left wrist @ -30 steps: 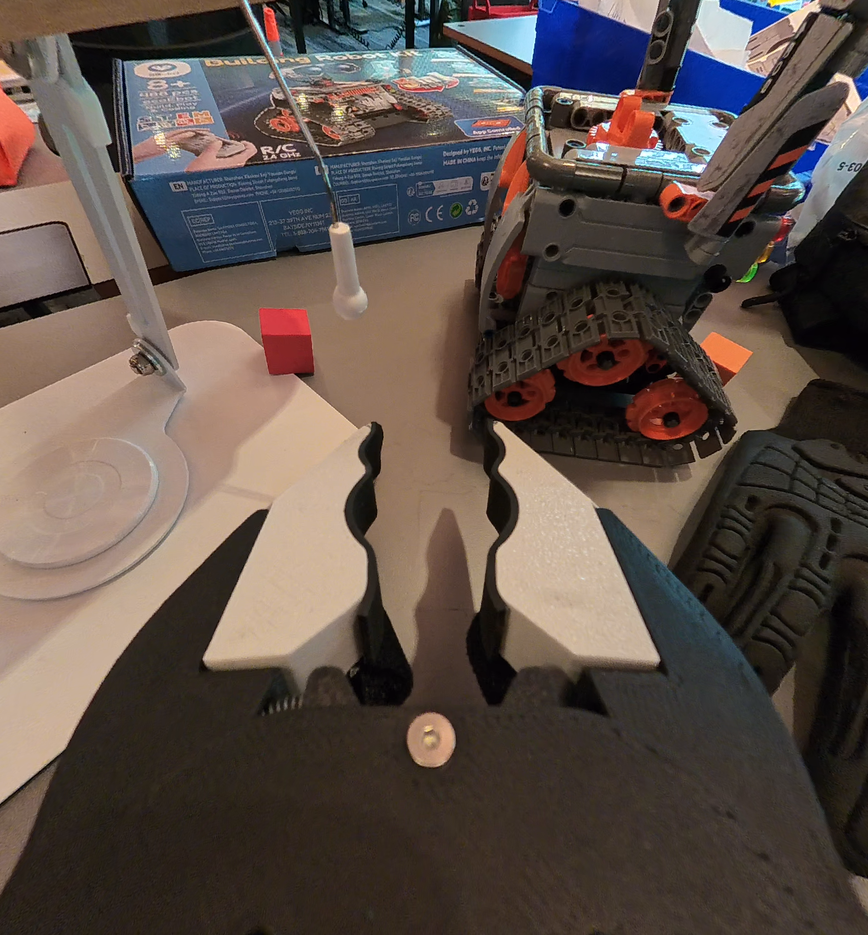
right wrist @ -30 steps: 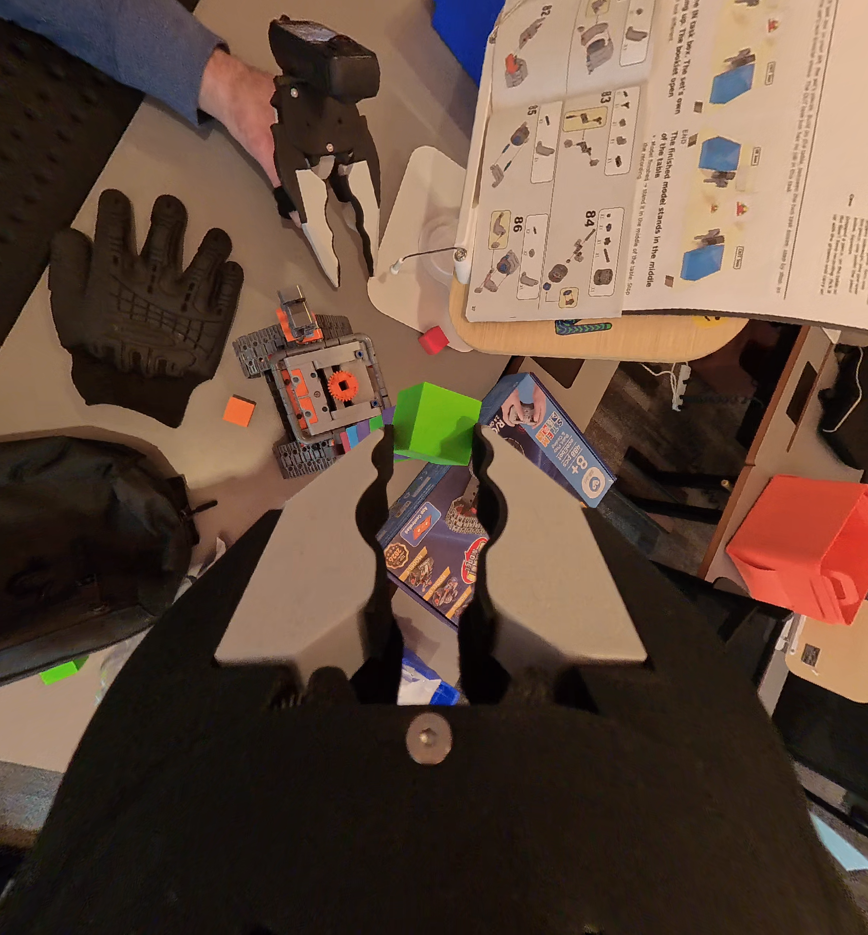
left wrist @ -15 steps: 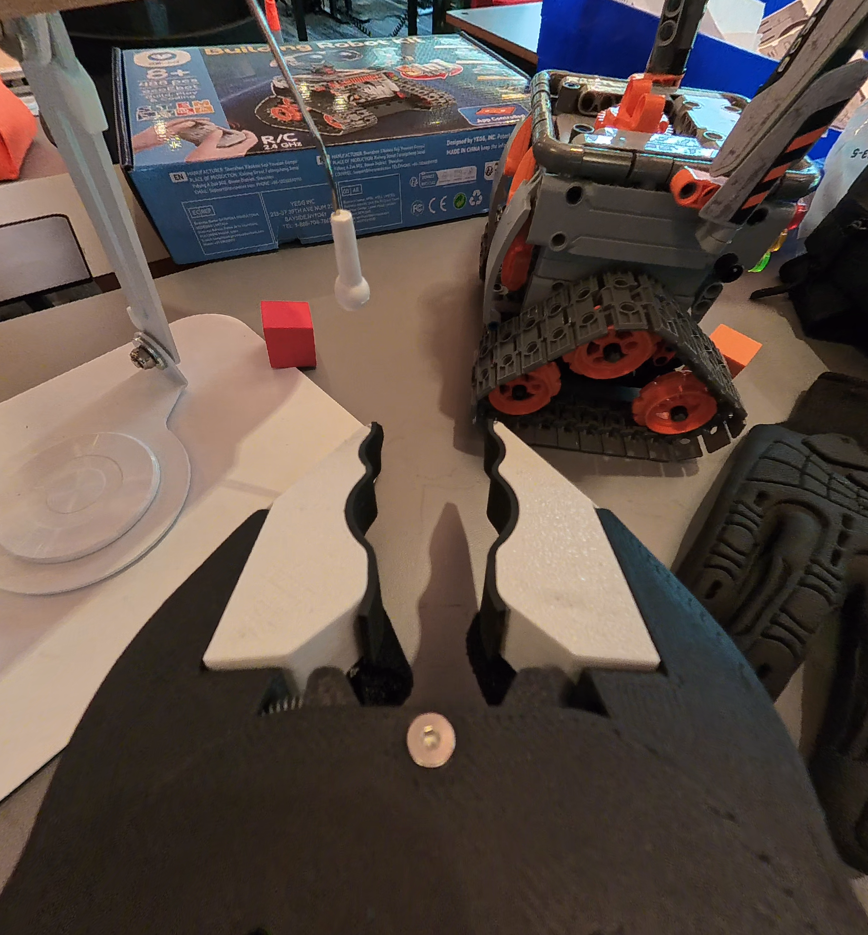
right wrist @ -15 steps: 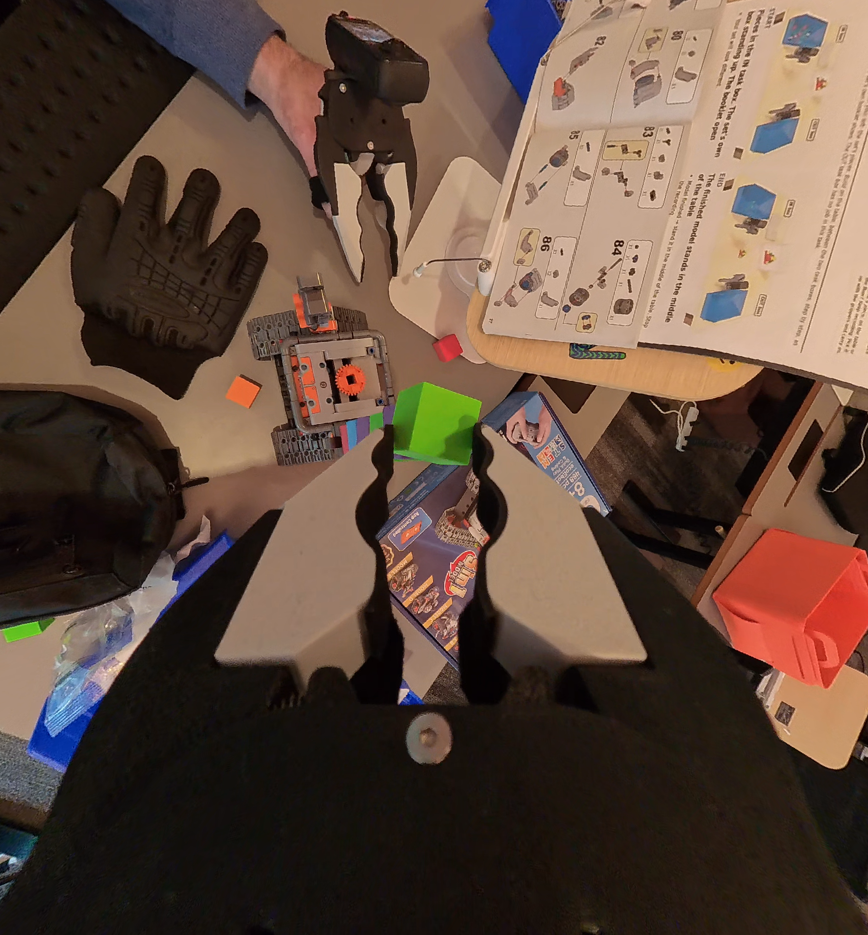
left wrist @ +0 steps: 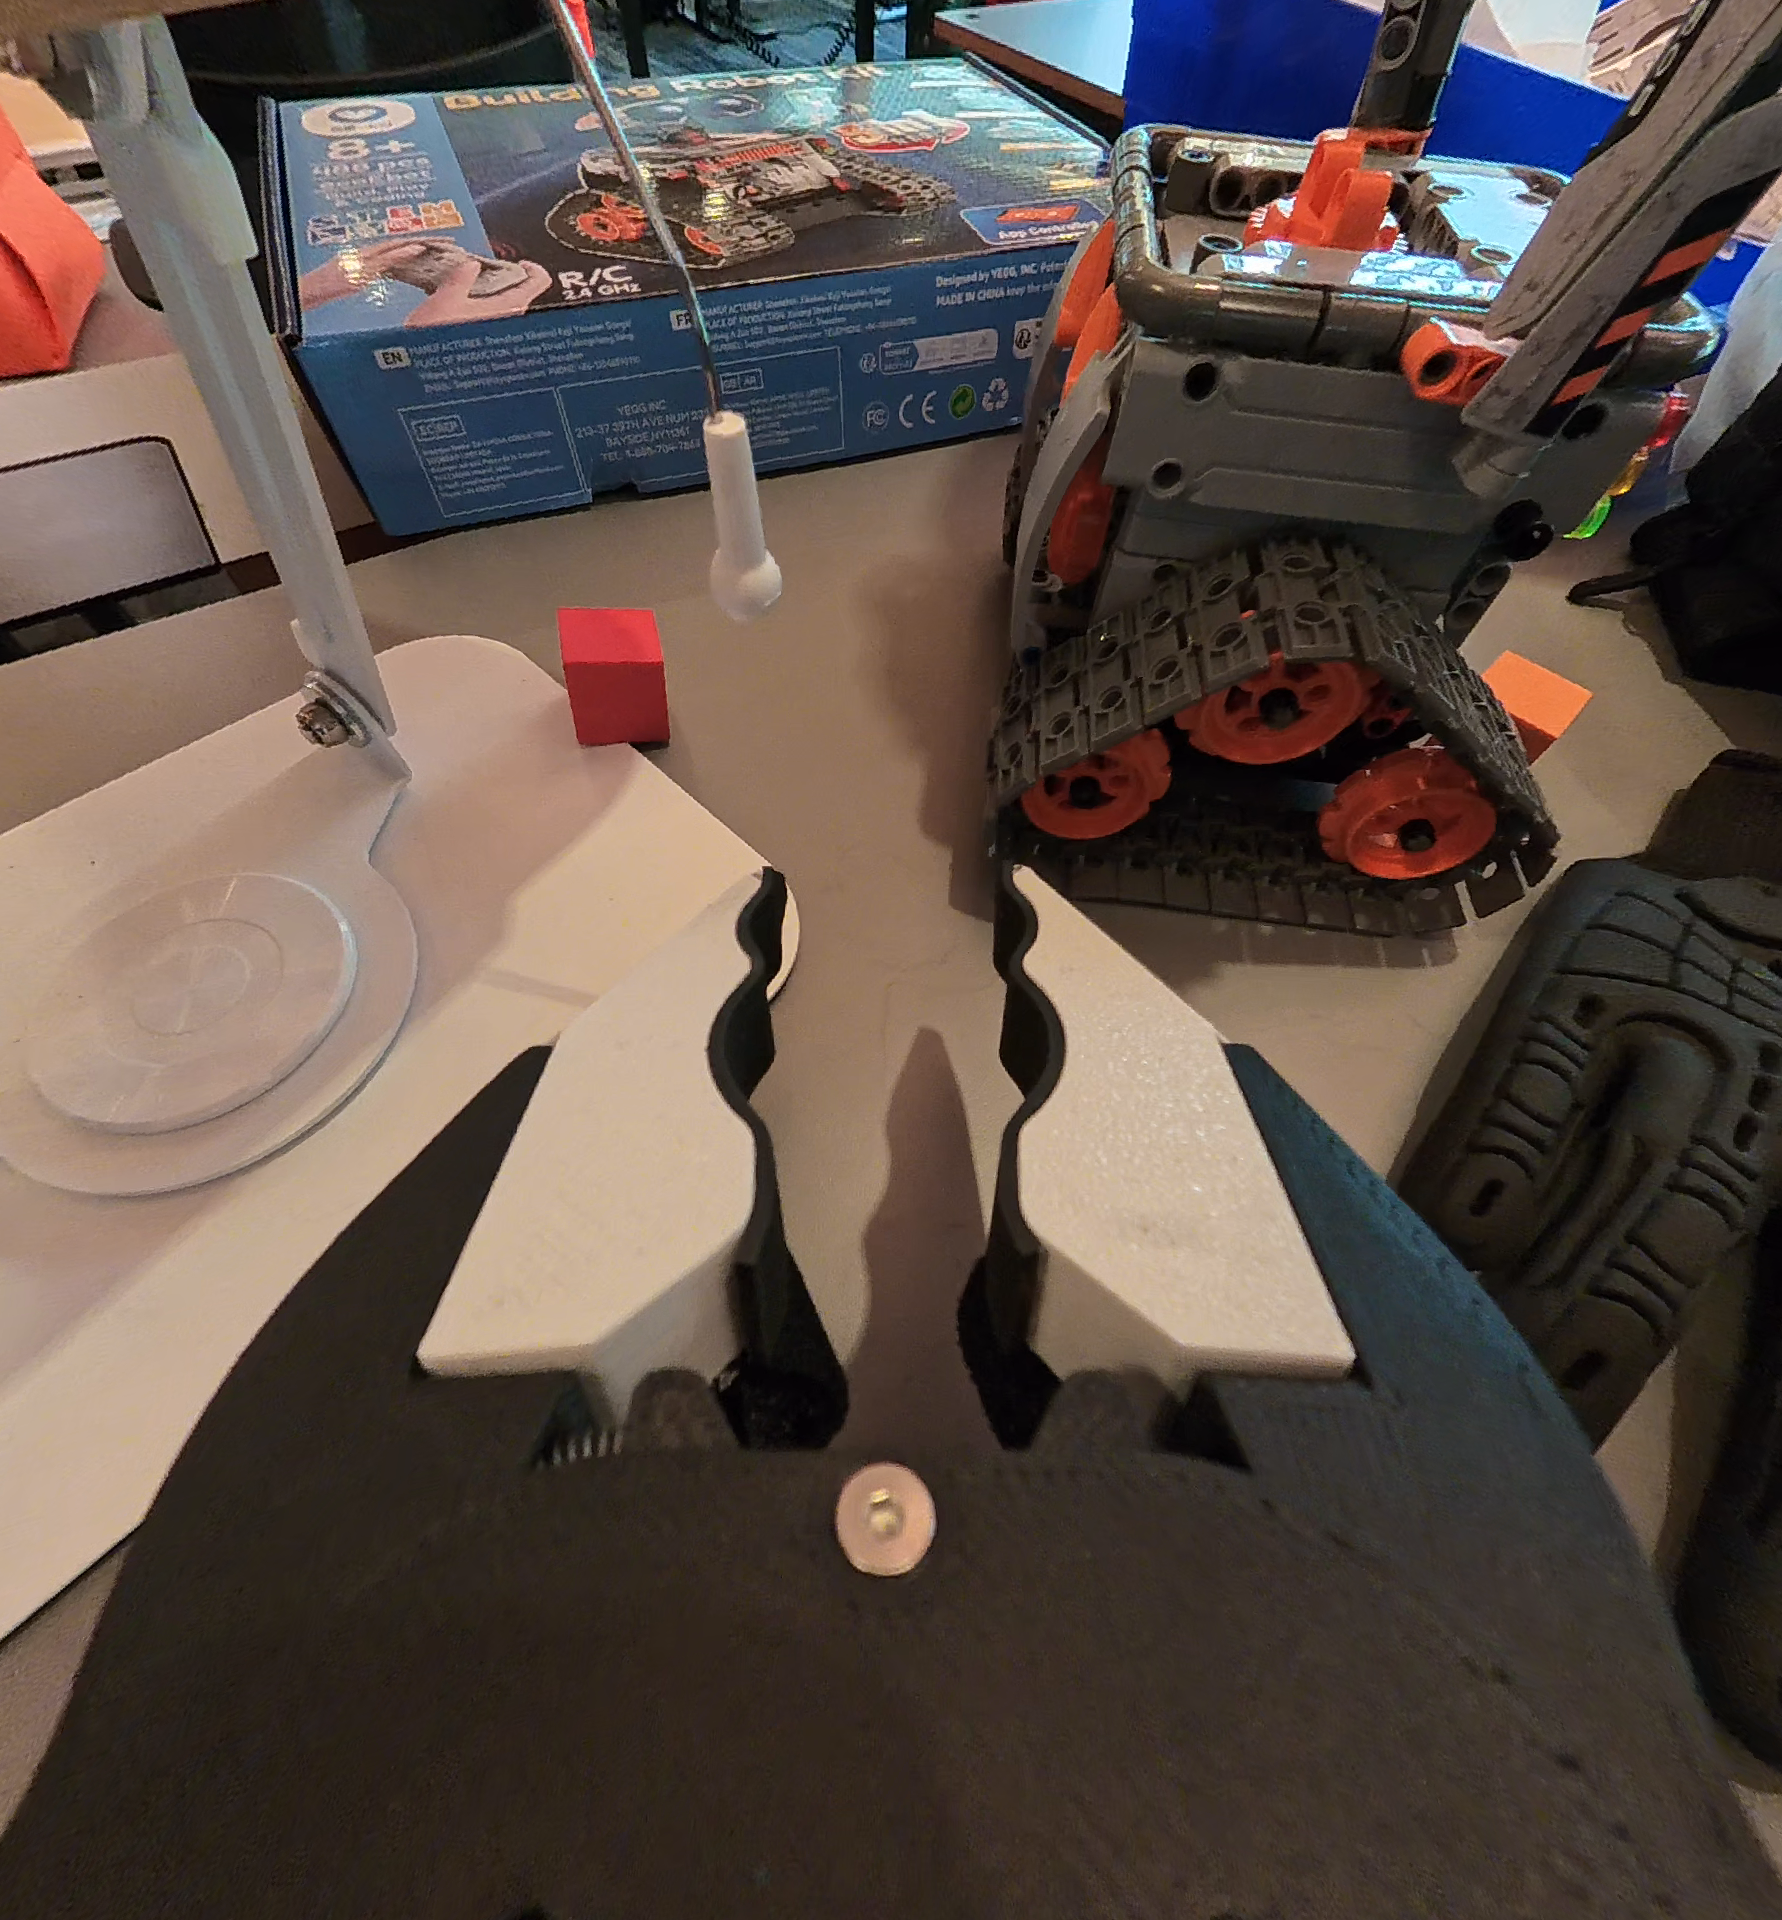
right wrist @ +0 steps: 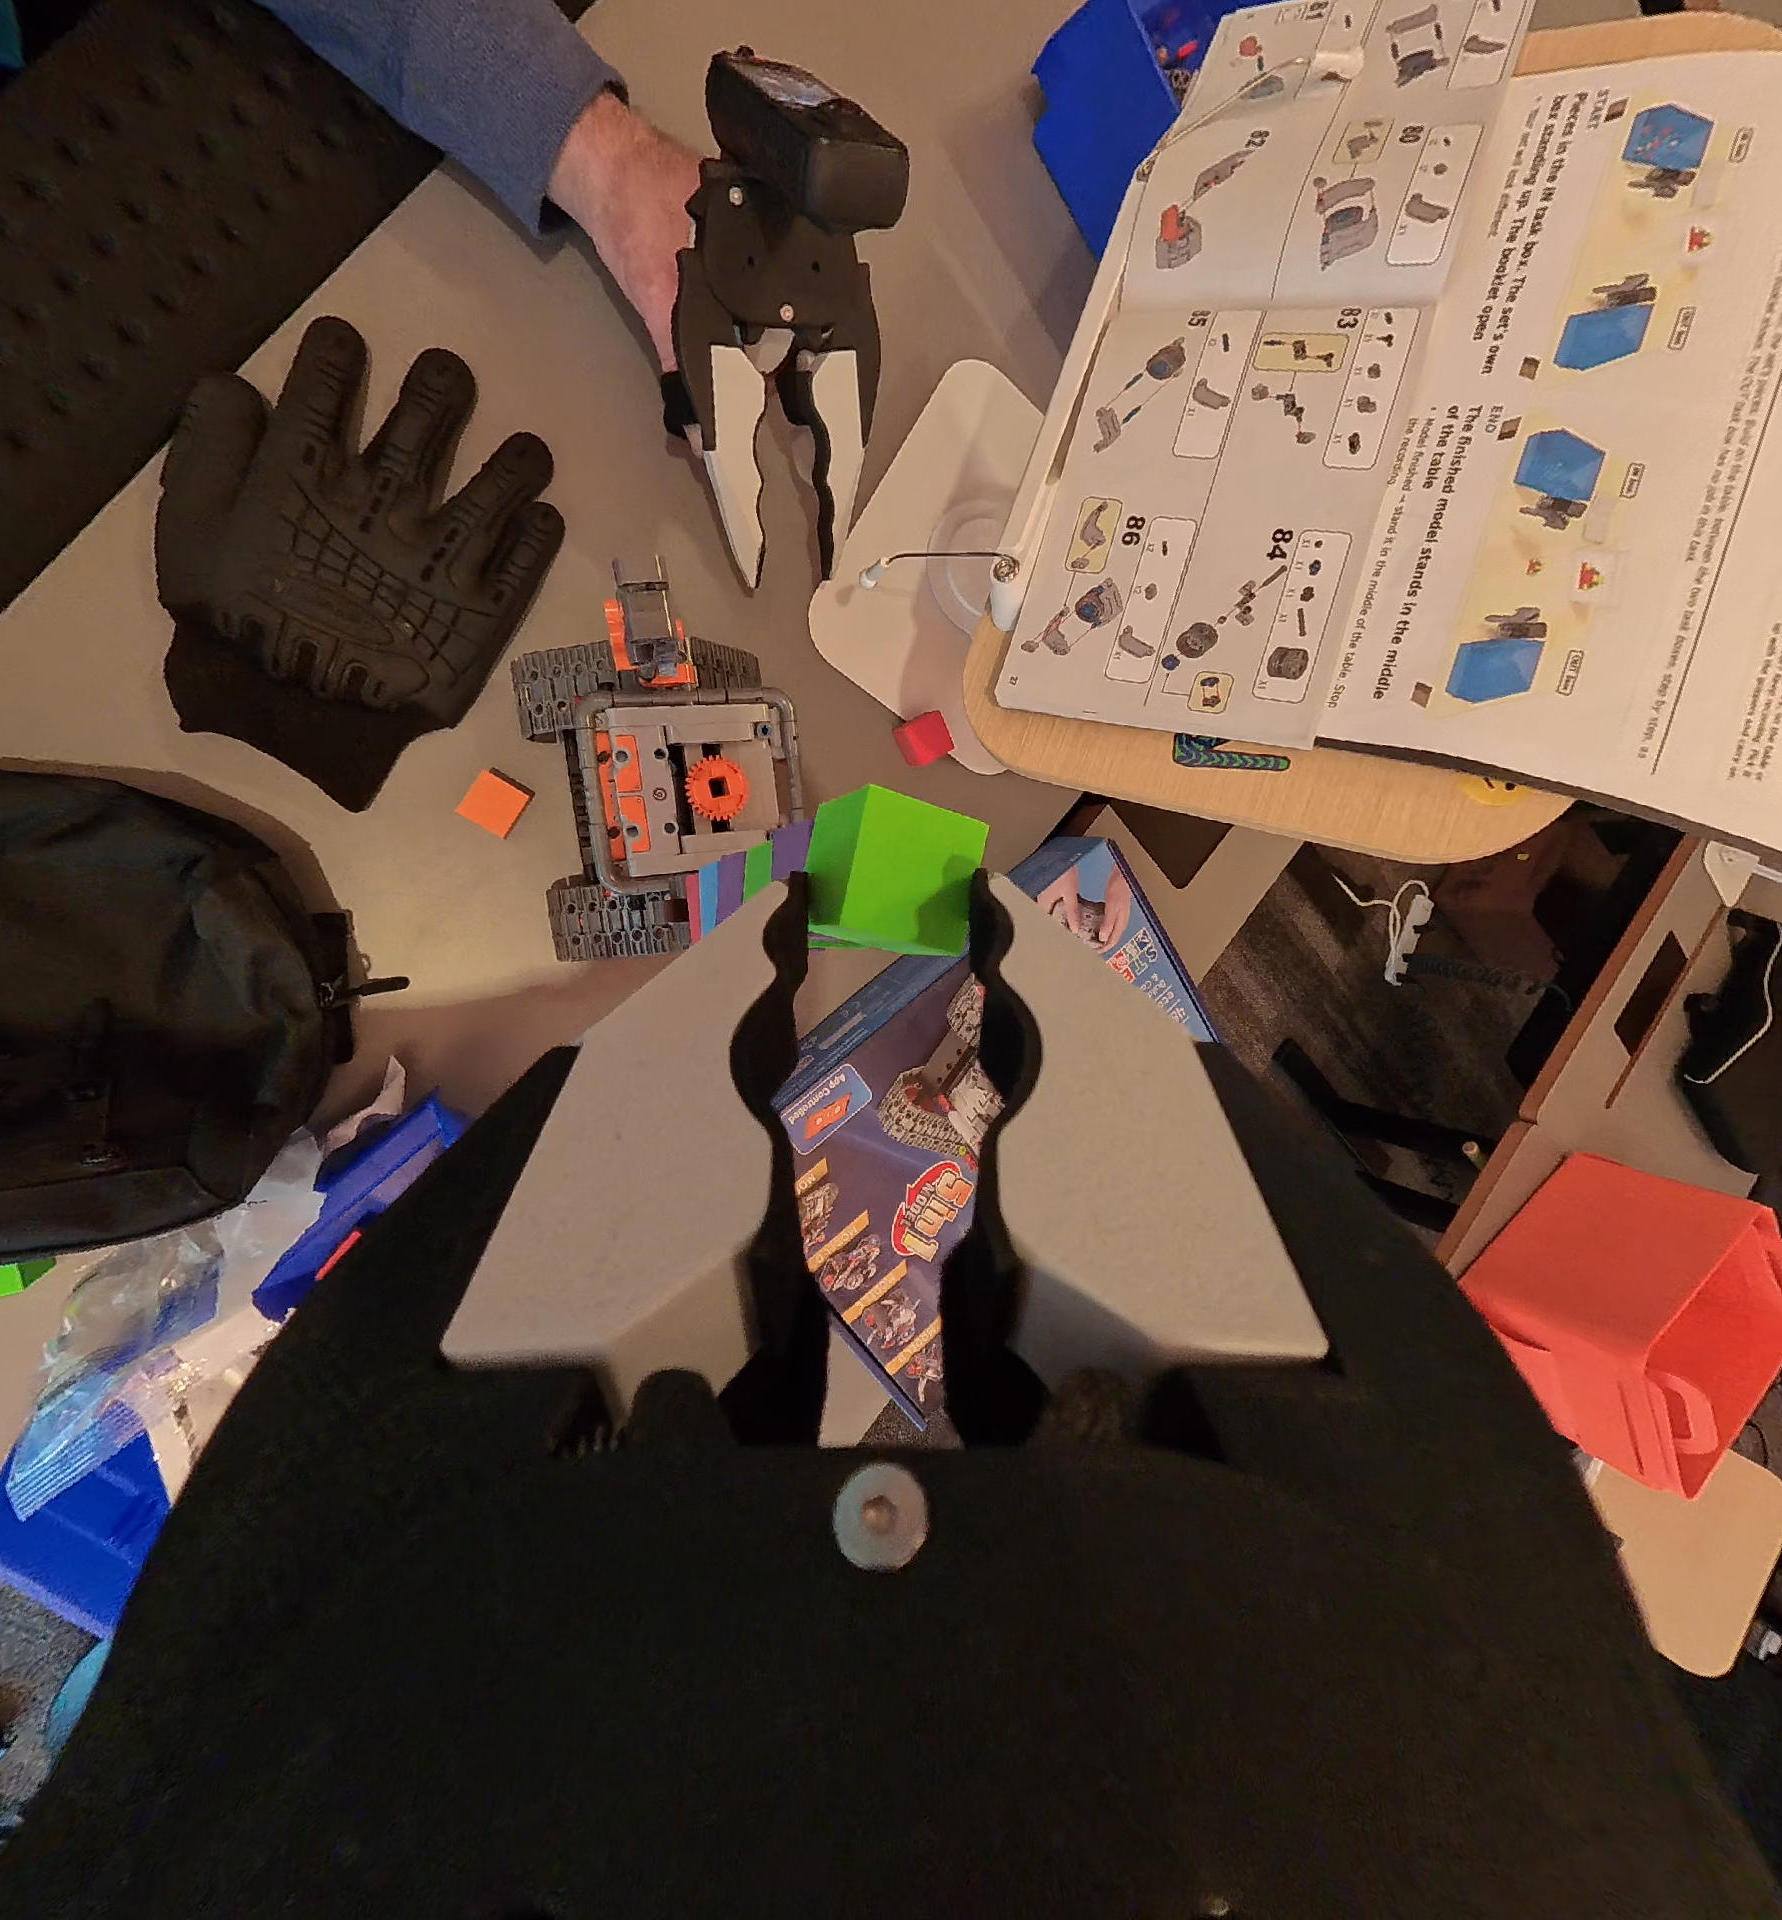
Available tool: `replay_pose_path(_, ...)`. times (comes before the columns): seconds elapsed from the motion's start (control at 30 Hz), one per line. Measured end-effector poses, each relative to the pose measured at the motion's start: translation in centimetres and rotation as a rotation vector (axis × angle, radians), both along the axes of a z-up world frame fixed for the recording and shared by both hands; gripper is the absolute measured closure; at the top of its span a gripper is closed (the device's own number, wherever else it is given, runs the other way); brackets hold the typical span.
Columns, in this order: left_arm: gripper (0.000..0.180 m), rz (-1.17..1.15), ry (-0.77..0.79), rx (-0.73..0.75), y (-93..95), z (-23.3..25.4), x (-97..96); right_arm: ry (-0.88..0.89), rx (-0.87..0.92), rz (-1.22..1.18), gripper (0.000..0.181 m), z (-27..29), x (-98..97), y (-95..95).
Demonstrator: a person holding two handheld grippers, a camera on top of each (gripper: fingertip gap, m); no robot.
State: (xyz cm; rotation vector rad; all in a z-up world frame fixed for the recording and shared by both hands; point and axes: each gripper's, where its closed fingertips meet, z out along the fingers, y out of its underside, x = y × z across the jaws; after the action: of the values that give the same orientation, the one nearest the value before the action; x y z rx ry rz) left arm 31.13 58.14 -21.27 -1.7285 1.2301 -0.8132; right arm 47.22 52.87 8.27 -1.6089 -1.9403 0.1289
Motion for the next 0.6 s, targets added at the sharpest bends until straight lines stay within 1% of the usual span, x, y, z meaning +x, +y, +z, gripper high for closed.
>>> replay_pose_path(0.53, 0.142, -0.006, 0.008, 0.001, -0.09, -0.13, 0.02, -0.009, -0.006, -0.002, 0.15, -0.33, 0.04, 0.09)
replay_pose_path(0.57, 0.142, -0.007, 0.009, 0.001, -0.09, -0.14, 0.03, -0.01, -0.006, -0.006, 0.15, -0.32, 0.1, 0.11)
replay_pose_path(0.6, 0.142, -0.007, 0.009, 0.001, -0.1, -0.14, 0.03, -0.011, -0.004, -0.013, 0.144, -0.33, 0.15, 0.17)
